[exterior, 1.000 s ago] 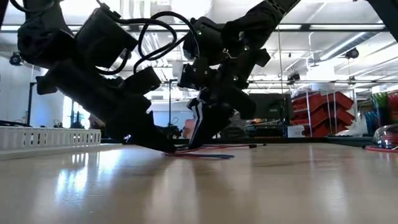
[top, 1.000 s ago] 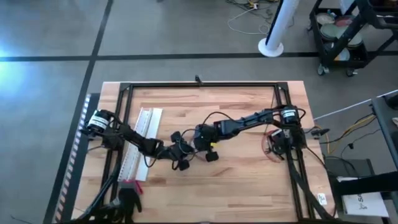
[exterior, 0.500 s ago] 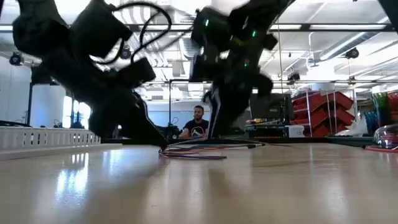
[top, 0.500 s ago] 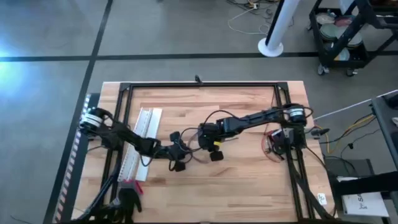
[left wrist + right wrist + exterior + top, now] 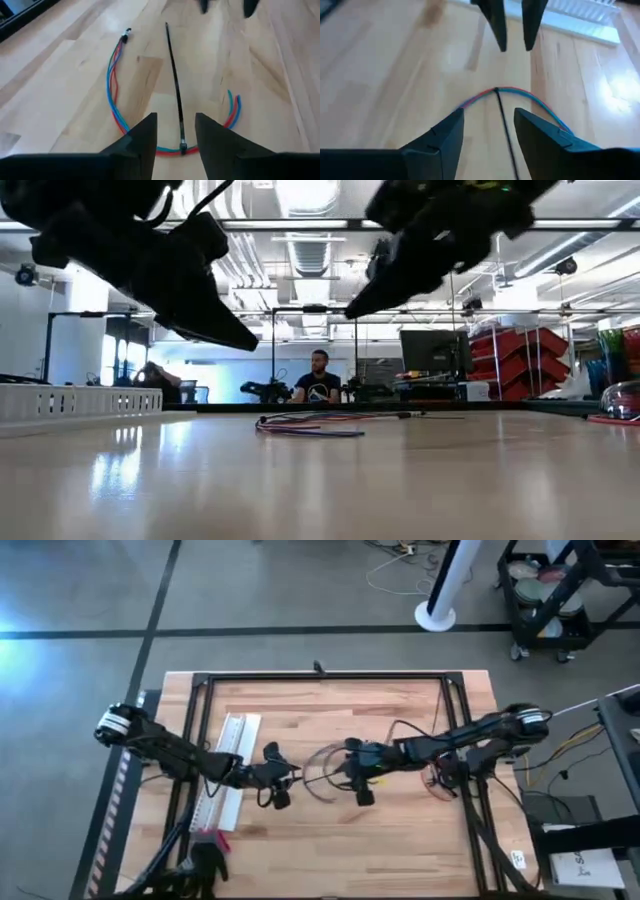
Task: Ziptie cables
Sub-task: Wrap the cable wires using black ziptie
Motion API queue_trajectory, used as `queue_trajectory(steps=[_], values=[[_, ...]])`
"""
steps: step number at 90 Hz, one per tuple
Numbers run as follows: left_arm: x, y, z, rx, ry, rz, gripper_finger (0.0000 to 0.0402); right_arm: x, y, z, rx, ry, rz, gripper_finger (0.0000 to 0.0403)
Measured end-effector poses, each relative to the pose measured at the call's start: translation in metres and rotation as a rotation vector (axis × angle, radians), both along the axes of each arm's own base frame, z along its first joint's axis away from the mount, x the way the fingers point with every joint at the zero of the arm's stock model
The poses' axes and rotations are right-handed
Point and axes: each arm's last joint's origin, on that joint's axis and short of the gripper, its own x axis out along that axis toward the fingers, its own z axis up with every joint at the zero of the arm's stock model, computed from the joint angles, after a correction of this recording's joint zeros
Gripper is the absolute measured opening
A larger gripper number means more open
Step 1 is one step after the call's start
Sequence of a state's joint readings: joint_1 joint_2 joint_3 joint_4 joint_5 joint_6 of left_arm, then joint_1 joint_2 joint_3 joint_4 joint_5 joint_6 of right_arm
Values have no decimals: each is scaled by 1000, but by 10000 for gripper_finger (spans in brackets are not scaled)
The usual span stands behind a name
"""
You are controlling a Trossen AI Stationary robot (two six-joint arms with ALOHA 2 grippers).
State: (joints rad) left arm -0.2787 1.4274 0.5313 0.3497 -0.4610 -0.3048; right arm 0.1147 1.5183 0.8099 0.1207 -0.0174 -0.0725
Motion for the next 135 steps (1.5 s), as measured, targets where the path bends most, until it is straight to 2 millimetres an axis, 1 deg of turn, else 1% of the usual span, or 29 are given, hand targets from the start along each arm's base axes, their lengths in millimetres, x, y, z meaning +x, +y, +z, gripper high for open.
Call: queue_trajectory(steps=[6,11,16,22,28,36,45,51,55,62,67,78,84,88,93,98,111,123,135], values=[[3,-1,-4,-9,-13,5,110,-10,1,-5,-10,-10,-33,153],[10,-3,-5,-20,-42,7,105,-18,2,-8,-35,-10,-105,148],[15,-4,-6,-27,-70,7,99,-25,1,-9,-53,-9,-223,144],[25,-6,-5,-24,-107,7,92,-35,-4,-6,-50,-4,-428,139],[34,-8,-3,16,-142,27,84,-51,-13,-4,-53,55,-665,136],[49,-7,-1,106,-178,97,75,-75,-26,3,-37,151,-891,136],[65,-5,-1,205,-194,172,65,-102,-39,8,2,268,-1091,138],[81,-2,-4,249,-179,180,61,-121,-46,4,-27,369,-1186,140],[88,0,-11,280,-148,173,60,-132,-49,0,-41,435,-1238,142],[104,2,-24,301,-110,131,59,-141,-54,-5,-5,512,-1270,146],[115,3,-34,305,-89,121,59,-146,-57,-7,46,593,-1247,150],[140,2,-57,328,-53,117,59,-147,-71,-8,245,718,-1205,159],[149,1,-70,351,-28,105,59,-150,-82,-9,337,756,-1237,162],[154,-1,-76,352,-25,101,59,-152,-89,-10,377,775,-1254,163],[159,-3,-76,374,-27,90,59,-157,-97,-10,425,807,-1287,163],[160,-3,-78,378,-20,87,59,-161,-105,-12,464,843,-1324,161],[158,-4,-73,369,-20,90,59,-173,-123,-19,549,959,-1369,156],[155,-5,-73,367,-16,84,59,-172,-137,-28,690,974,-1266,149],[154,-7,-74,363,-2,83,59,-175,-150,-41,711,1017,-1300,140]])
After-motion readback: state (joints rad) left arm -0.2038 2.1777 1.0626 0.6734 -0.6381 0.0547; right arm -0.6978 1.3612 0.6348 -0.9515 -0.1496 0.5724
